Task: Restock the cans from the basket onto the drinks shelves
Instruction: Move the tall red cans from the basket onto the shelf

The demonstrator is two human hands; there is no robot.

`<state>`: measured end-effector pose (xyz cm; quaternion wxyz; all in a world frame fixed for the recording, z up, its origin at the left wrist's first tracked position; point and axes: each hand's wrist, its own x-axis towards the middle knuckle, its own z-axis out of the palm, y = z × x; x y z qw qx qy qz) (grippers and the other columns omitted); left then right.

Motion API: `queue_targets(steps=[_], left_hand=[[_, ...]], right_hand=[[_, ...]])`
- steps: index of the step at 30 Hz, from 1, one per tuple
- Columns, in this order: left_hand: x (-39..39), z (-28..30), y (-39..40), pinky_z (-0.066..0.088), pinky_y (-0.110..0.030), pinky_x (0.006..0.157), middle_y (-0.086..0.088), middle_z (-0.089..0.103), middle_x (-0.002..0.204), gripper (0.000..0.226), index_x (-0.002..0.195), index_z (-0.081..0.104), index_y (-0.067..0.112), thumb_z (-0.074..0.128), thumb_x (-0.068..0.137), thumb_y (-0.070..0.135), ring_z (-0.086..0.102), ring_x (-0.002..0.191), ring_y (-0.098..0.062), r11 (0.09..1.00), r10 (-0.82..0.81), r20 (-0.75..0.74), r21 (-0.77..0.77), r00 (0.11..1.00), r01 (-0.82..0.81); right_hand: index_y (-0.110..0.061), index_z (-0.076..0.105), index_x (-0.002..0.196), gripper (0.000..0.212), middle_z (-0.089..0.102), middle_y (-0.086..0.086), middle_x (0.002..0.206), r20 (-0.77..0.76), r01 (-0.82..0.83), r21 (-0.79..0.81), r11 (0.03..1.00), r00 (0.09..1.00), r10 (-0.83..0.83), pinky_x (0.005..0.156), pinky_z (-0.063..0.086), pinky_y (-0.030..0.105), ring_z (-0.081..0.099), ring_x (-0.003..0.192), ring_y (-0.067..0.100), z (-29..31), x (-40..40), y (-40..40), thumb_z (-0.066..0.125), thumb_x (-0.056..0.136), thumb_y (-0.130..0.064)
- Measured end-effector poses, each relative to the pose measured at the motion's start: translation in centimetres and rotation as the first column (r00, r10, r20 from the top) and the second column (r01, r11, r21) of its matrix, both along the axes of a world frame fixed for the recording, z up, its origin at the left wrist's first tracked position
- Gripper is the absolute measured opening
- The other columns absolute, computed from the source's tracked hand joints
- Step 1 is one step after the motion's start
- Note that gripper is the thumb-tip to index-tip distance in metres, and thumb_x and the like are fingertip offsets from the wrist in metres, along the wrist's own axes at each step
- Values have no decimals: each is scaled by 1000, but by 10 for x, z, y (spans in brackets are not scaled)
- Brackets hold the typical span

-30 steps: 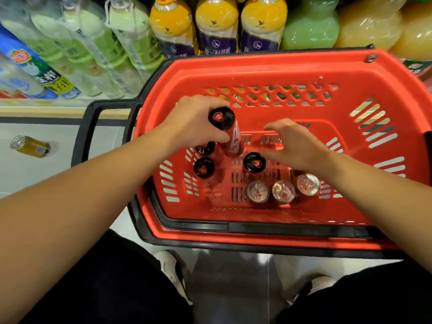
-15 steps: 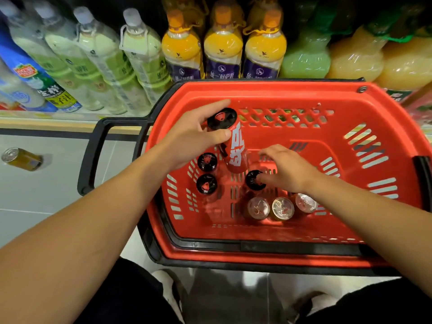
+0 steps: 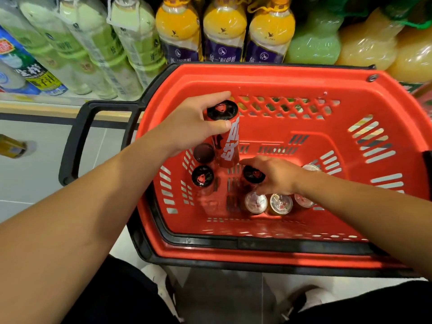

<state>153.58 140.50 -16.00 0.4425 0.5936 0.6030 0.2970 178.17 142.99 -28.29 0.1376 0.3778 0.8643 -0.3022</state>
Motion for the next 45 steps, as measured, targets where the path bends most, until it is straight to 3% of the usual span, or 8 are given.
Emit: queue_targets(steps=[7,14,17,21,29,35,40,45], left_hand=[[-2,0,2,43,-32,108,9,51,142,63,143,48,24,71,86,13,49,127,-2,999,48,22,-5,999,-48],[0,-5,7,42,-34,103,1,54,140,63,144,47,16,72,86,11,53,121,-9,995,98,85,2,992,-98],[6,-4,9,42,-34,105,2,53,140,62,143,48,16,71,86,9,53,119,-7,990,143,129,-10,981,-143],[10,-1,8,41,-40,108,2,55,139,61,142,49,18,72,86,11,53,124,-13,991,134,140,-3,981,-135],[12,32,4,42,-39,106,4,55,137,56,143,47,23,66,91,13,55,124,-14,979,174,235,62,956,-193],[8,80,3,46,-49,103,0,56,137,56,141,49,23,68,89,17,57,122,-17,961,184,360,129,915,-244],[3,138,14,50,-47,98,2,60,131,53,138,52,22,68,89,13,62,115,-15,941,168,405,206,899,-269],[-4,188,31,54,-42,87,6,59,125,49,138,51,27,63,93,13,61,109,-15,931,142,421,250,896,-265]], right_hand=[[-24,36,146,77,54,5,137,-179,277,-138,951,937,-299,103,41,32,51,124,23,6,-1,3,76,82,-27],[-25,57,118,38,64,-7,108,-452,544,-319,776,633,-629,88,48,28,62,94,5,58,24,29,74,84,-17],[-32,62,111,33,67,-3,109,-536,591,-368,718,496,-683,91,50,33,63,95,10,81,29,33,75,83,-22],[-30,66,106,40,69,-3,102,-613,638,-386,667,363,-702,77,50,29,62,87,10,109,26,32,77,69,-38],[-29,63,103,29,68,-8,96,-712,643,-212,736,415,-567,84,50,32,62,87,4,169,15,23,77,78,-21],[-13,61,118,42,67,-3,102,-785,674,-138,726,373,-495,88,51,31,61,89,1,228,14,32,77,79,-15],[-23,65,113,51,71,-4,106,-822,683,-40,730,393,-413,92,52,28,65,95,4,285,12,47,77,67,-42],[-21,66,110,44,70,-6,104,-852,669,76,739,429,-301,85,50,24,63,91,3,341,-1,64,73,71,-39]])
